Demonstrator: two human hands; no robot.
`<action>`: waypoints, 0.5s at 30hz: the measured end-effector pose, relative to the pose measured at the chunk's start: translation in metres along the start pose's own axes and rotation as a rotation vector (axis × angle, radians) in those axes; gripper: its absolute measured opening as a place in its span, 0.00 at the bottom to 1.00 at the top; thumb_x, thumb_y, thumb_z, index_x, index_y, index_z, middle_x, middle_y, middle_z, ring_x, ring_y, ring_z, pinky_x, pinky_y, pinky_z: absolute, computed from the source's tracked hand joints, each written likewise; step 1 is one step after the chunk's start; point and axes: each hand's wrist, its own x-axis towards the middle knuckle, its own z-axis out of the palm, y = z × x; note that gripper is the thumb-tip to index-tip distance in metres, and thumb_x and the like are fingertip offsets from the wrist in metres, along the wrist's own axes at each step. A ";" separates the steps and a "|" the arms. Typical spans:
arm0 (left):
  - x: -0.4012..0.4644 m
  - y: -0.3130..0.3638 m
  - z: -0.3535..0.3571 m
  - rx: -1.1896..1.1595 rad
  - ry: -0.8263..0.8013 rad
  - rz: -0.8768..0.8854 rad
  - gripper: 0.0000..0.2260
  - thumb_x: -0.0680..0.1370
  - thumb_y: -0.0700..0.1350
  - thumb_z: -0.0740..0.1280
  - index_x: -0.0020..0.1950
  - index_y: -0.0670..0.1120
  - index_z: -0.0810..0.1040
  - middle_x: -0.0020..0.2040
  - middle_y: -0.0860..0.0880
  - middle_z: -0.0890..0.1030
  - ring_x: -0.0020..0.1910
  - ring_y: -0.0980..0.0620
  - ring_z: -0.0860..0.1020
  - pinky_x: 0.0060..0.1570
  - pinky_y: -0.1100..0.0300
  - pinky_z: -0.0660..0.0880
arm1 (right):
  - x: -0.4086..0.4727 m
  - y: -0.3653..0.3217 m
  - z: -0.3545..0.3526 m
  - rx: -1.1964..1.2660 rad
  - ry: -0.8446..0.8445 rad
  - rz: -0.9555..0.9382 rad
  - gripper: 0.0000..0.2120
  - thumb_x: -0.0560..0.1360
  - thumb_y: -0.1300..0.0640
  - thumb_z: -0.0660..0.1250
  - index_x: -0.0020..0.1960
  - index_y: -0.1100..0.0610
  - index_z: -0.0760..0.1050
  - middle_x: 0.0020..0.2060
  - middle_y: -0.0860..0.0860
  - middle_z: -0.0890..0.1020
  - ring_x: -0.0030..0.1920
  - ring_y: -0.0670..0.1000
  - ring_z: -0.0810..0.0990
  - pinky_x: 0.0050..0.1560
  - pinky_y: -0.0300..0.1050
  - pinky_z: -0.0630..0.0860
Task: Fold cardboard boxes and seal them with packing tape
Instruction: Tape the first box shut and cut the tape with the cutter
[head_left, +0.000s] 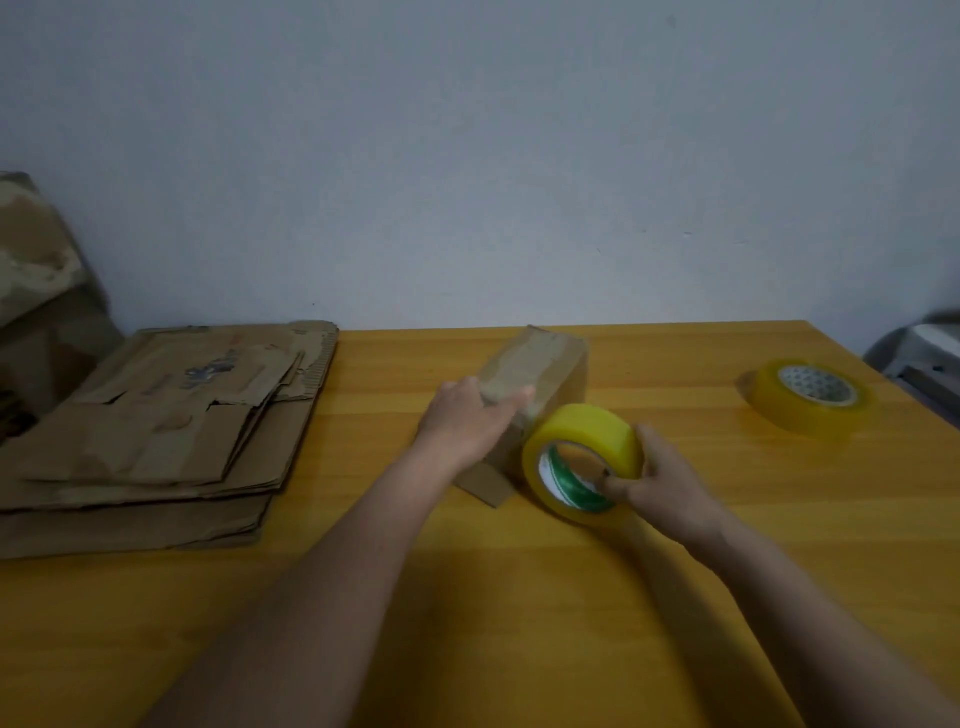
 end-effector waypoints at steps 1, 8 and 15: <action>0.006 0.003 0.001 0.087 0.004 -0.001 0.38 0.72 0.71 0.61 0.71 0.45 0.67 0.70 0.44 0.67 0.69 0.44 0.65 0.64 0.49 0.67 | -0.002 -0.002 0.001 -0.004 -0.056 -0.009 0.21 0.69 0.58 0.75 0.57 0.56 0.69 0.47 0.52 0.76 0.47 0.52 0.76 0.45 0.49 0.75; 0.025 0.010 0.013 0.434 0.036 0.128 0.38 0.72 0.68 0.64 0.74 0.46 0.64 0.74 0.48 0.63 0.73 0.45 0.59 0.72 0.42 0.55 | -0.009 0.001 -0.007 0.045 -0.266 -0.064 0.26 0.65 0.45 0.77 0.58 0.51 0.74 0.52 0.50 0.80 0.51 0.50 0.80 0.55 0.55 0.77; 0.047 0.012 0.006 0.372 -0.184 0.162 0.39 0.75 0.64 0.65 0.79 0.53 0.51 0.79 0.58 0.50 0.77 0.50 0.47 0.72 0.35 0.42 | -0.007 -0.011 -0.003 0.292 -0.462 -0.041 0.19 0.66 0.48 0.74 0.54 0.54 0.79 0.49 0.51 0.85 0.50 0.51 0.83 0.56 0.52 0.79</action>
